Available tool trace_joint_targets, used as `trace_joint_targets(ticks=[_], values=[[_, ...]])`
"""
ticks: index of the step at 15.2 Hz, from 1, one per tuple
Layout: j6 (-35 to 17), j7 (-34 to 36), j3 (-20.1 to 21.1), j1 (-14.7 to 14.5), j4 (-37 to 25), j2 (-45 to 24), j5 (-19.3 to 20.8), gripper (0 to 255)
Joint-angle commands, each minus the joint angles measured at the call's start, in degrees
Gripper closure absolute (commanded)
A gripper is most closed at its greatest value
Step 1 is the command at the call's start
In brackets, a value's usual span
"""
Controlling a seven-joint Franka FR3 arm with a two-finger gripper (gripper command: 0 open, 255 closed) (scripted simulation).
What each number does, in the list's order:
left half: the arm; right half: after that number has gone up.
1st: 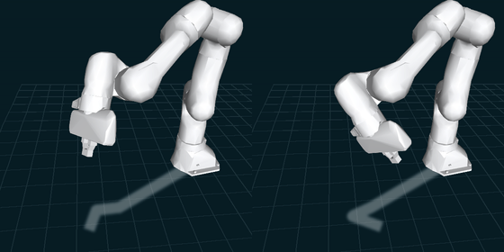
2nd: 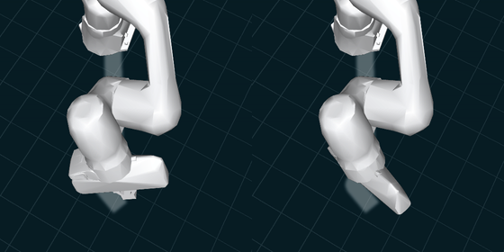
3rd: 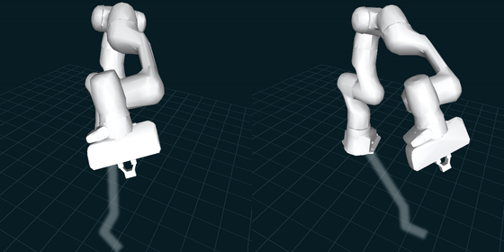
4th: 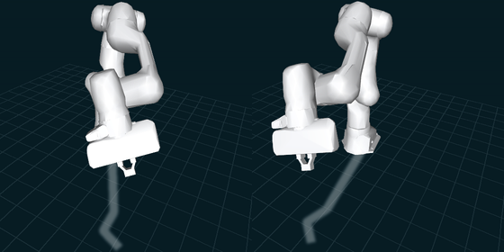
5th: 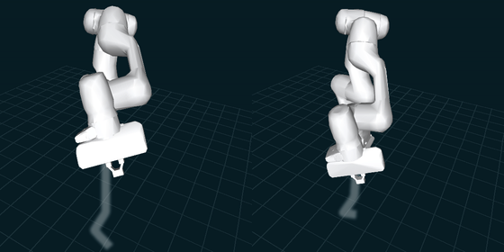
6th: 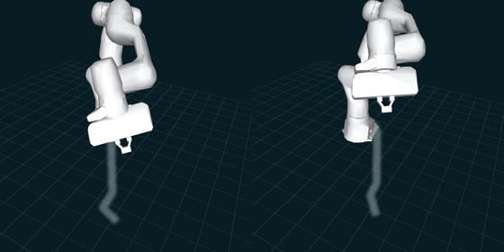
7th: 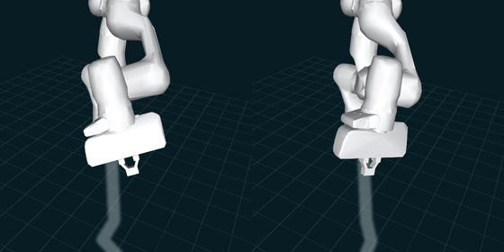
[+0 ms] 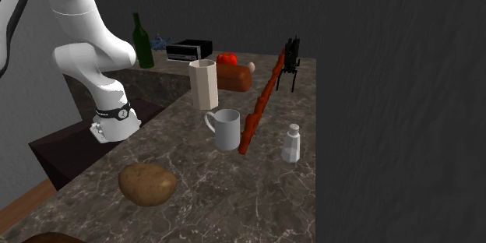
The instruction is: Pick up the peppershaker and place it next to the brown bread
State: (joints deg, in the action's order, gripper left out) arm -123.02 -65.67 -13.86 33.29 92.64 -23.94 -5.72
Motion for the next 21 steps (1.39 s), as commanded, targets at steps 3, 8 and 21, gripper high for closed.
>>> trace_joint_targets(ticks=[3,8,21], values=[[-2.60,-0.23,0.15,0.07,1.68,-0.91,-0.32,255],[-4.29,-0.38,0.29,0.13,2.59,-1.71,-0.58,255],[-1.43,-0.02,0.00,-0.13,1.74,0.34,0.01,0]])
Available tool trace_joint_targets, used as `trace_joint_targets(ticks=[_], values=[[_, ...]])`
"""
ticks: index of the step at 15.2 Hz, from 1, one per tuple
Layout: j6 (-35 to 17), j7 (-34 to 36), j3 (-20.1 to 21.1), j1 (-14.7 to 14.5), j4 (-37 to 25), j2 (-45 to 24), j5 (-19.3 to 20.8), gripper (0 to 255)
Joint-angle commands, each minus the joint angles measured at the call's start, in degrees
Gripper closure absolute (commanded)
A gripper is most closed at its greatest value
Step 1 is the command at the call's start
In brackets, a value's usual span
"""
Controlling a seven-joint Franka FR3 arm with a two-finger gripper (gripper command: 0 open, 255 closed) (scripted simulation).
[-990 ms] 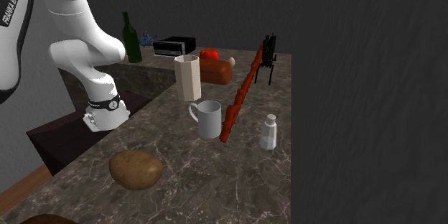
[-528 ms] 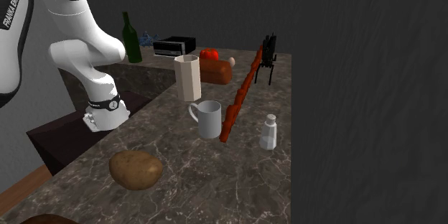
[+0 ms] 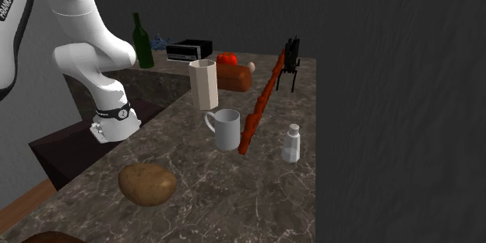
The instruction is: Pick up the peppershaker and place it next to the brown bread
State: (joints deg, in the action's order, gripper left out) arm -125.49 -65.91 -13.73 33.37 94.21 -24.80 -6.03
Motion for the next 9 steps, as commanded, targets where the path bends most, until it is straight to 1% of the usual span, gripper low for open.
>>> trace_joint_targets(ticks=[1,2,9], values=[[2.52,0.38,-0.26,-0.33,-0.39,2.15,0.59,0],[3.71,0.51,-0.34,-0.41,-0.89,2.85,0.80,0],[3.71,0.51,-0.34,-0.41,-0.89,2.85,0.81,0]])
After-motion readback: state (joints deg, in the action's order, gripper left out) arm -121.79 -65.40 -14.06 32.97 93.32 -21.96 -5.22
